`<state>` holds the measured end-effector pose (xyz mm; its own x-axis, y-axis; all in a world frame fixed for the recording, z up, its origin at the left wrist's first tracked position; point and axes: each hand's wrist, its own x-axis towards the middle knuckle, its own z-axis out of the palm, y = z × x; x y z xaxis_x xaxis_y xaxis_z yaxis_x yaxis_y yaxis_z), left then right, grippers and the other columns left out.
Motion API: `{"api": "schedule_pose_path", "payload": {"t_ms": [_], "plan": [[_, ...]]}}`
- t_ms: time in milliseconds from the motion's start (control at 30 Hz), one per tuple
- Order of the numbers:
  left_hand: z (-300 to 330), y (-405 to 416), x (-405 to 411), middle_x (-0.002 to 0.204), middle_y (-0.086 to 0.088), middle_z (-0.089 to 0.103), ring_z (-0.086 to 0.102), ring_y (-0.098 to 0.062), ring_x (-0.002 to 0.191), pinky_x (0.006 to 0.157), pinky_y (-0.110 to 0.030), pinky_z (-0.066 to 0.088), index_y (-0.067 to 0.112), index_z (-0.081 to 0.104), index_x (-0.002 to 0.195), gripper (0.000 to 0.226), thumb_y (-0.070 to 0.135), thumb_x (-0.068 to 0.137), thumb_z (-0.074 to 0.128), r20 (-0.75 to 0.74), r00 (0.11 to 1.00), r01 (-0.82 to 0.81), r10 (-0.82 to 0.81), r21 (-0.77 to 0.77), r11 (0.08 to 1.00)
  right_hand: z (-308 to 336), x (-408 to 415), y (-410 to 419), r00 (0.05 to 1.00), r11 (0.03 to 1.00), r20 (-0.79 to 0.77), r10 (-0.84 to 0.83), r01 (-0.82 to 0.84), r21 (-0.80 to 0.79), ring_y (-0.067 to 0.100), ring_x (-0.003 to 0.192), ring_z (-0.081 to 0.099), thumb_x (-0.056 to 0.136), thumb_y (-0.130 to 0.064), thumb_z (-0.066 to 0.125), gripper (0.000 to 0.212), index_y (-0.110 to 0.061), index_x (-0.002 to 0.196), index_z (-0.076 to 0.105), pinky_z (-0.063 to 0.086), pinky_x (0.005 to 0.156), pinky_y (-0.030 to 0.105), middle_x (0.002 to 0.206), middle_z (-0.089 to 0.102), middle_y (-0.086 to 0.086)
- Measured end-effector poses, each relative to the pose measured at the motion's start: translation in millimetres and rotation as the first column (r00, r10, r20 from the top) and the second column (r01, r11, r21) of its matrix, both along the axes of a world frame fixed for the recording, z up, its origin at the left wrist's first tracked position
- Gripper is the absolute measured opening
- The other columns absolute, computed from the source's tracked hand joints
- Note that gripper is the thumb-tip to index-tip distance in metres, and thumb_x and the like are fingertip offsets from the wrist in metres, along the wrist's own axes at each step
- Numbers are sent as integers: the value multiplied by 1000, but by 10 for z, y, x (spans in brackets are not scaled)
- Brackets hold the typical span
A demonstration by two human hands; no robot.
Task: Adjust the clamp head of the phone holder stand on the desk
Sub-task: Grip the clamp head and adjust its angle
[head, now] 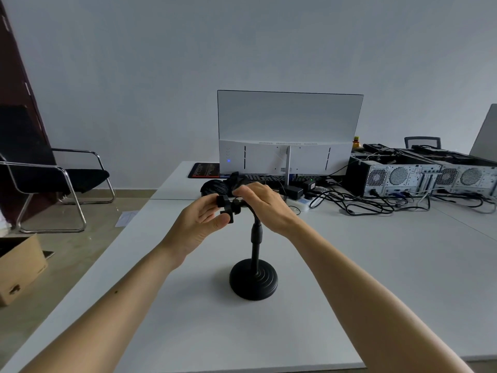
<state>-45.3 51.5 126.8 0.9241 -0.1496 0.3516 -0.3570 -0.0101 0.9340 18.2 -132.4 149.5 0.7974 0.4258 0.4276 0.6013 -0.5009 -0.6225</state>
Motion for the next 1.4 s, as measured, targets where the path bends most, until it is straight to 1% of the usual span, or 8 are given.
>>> {"api": "schedule_pose_path", "payload": {"t_ms": [133, 367, 633, 733, 833, 933, 1100, 1400], "plan": [[-14, 13, 15, 128, 7, 68, 57, -3, 126, 118, -41, 33, 25, 60, 124, 87, 63, 49, 84, -6, 1000, -15, 15, -15, 1000, -4, -4, -69, 989, 990, 56, 137, -139, 31, 7, 104, 63, 79, -16, 73, 33, -19, 111, 63, 46, 99, 35, 103, 68, -10], [-38, 35, 33, 124, 14, 70, 57, -2, 126, 117, -39, 34, 33, 63, 118, 74, 62, 53, 83, -13, 1000, -18, 18, 7, 1000, 29, 95, -51, 980, 987, 118, 162, -160, -33, -18, 88, 56, 86, -20, 69, 17, -16, 103, 69, 39, 83, 6, 93, 65, -15], [-43, 44, 58, 125, 8, 70, 58, -4, 125, 115, -39, 37, 26, 61, 124, 71, 48, 61, 84, -14, 1000, -23, 23, 21, 1000, 37, 91, 37, 992, 995, -82, 92, -88, 51, 11, 64, 52, 96, -29, 53, 27, -14, 82, 70, 44, 67, 38, 71, 73, -11], [-40, 55, 57, 127, 7, 69, 58, -5, 126, 113, -37, 39, 25, 60, 126, 78, 54, 58, 84, -16, 1000, -16, 17, 22, 1000, 52, 67, 82, 998, 999, -35, 45, -46, -9, 0, 53, 47, 99, -40, 45, 42, -23, 66, 65, 39, 59, 29, 56, 66, -18], [-41, 60, 62, 122, 11, 71, 60, -4, 123, 110, -34, 42, 30, 63, 118, 75, 58, 53, 85, -17, 1000, -9, 9, 25, 1000, 47, 57, 23, 994, 997, -75, 80, -79, 18, 4, 73, 60, 95, -44, 51, 28, -24, 86, 68, 46, 70, 25, 73, 67, -11], [-49, 63, 75, 123, 10, 71, 60, -5, 123, 111, -34, 40, 28, 62, 121, 77, 58, 54, 85, -5, 1000, -12, 12, 23, 1000, 4, 86, -83, 976, 980, -108, 187, -179, 84, 9, 99, 65, 84, -22, 70, 20, -21, 103, 66, 50, 91, 31, 100, 72, 0], [-40, 56, 68, 125, 11, 70, 59, -2, 124, 110, -30, 41, 27, 61, 123, 80, 60, 54, 83, 1, 1000, -13, 13, 27, 1000, -38, 110, -72, 980, 980, -31, 198, -197, 21, 6, 83, 63, 87, -21, 68, 14, -17, 100, 65, 49, 83, 28, 84, 69, -7], [8, 49, 28, 130, 4, 68, 58, -5, 126, 116, -41, 36, 18, 58, 131, 88, 56, 56, 84, -9, 1000, 12, -11, 7, 1000, -17, 127, -47, 985, 987, 62, 162, -163, -1, -5, 96, 62, 81, -25, 73, 22, -25, 103, 68, 46, 92, 24, 93, 67, -20]]}}
